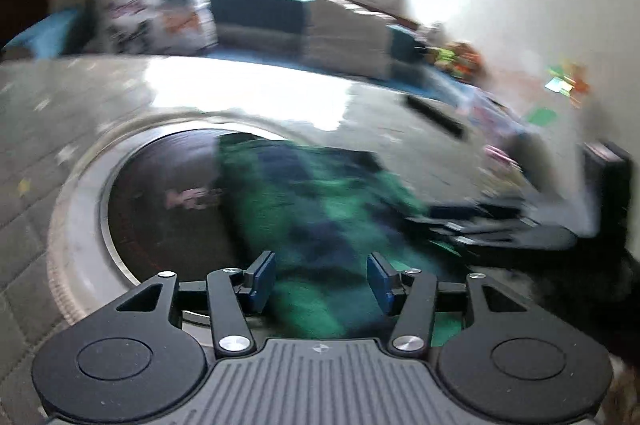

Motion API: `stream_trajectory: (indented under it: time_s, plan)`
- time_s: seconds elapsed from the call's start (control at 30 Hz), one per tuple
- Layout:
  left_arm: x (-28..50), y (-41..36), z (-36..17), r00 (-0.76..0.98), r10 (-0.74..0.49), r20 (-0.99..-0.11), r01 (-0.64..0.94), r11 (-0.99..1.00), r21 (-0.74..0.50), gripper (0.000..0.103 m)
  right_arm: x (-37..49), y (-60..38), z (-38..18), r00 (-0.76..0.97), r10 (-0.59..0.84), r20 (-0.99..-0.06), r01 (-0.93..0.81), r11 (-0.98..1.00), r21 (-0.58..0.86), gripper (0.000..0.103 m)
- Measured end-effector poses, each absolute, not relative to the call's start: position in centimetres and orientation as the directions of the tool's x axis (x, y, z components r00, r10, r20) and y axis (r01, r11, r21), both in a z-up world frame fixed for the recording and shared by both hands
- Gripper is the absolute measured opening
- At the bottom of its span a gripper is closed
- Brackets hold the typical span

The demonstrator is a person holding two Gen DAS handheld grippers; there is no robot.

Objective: Fold clothes
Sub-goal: 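Press and straighten the folded shirt bundle with both grippers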

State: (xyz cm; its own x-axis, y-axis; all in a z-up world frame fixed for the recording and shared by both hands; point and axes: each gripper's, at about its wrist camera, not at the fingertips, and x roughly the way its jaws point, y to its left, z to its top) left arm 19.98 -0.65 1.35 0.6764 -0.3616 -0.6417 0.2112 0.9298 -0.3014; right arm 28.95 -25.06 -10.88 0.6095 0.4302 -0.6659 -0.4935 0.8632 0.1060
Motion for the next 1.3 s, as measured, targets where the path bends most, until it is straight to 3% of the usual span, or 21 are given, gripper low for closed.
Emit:
stream_trajectory:
  time_s: [0.23, 0.43, 0.73, 0.87, 1.1, 1.23, 1.3]
  plan:
    - [22.4, 0.6, -0.8, 0.645, -0.331, -0.689, 0.088, 0.927, -0.364, 0.057, 30.8, -27.6, -11.8, 0.577, 0.484, -0.658, -0.362, 0.874, 0.325, 0.054]
    - [22.9, 0.5, -1.0, 0.634, -0.348, -0.691, 0.083, 0.919, -0.386, 0.055, 30.8, -27.0, -12.2, 0.581, 0.478, -0.659, -0.369, 0.876, 0.31, 0.055]
    - [23.0, -0.1, -0.6, 0.626, -0.364, -0.69, 0.095, 0.913, -0.396, 0.045, 30.0, -26.7, -11.9, 0.583, 0.492, -0.647, -0.371, 0.869, 0.327, 0.024]
    - [22.9, -0.3, -0.5, 0.618, -0.383, -0.686, 0.107, 0.906, -0.41, 0.04, 29.0, -27.5, -11.5, 0.601, 0.484, -0.636, -0.354, 0.875, 0.331, 0.018]
    - [22.3, -1.9, -0.5, 0.596, -0.419, -0.684, 0.162, 0.898, -0.409, 0.041, 27.2, -29.5, -11.4, 0.606, 0.469, -0.642, -0.321, 0.883, 0.342, 0.02]
    - [22.2, -2.5, -0.4, 0.603, -0.404, -0.688, 0.168, 0.907, -0.385, 0.043, 27.0, -30.2, -11.7, 0.614, 0.456, -0.644, -0.297, 0.89, 0.347, 0.036]
    - [22.1, -2.6, -0.4, 0.607, -0.393, -0.691, 0.17, 0.913, -0.37, 0.043, 27.2, -30.4, -11.9, 0.615, 0.458, -0.642, -0.286, 0.888, 0.36, 0.037]
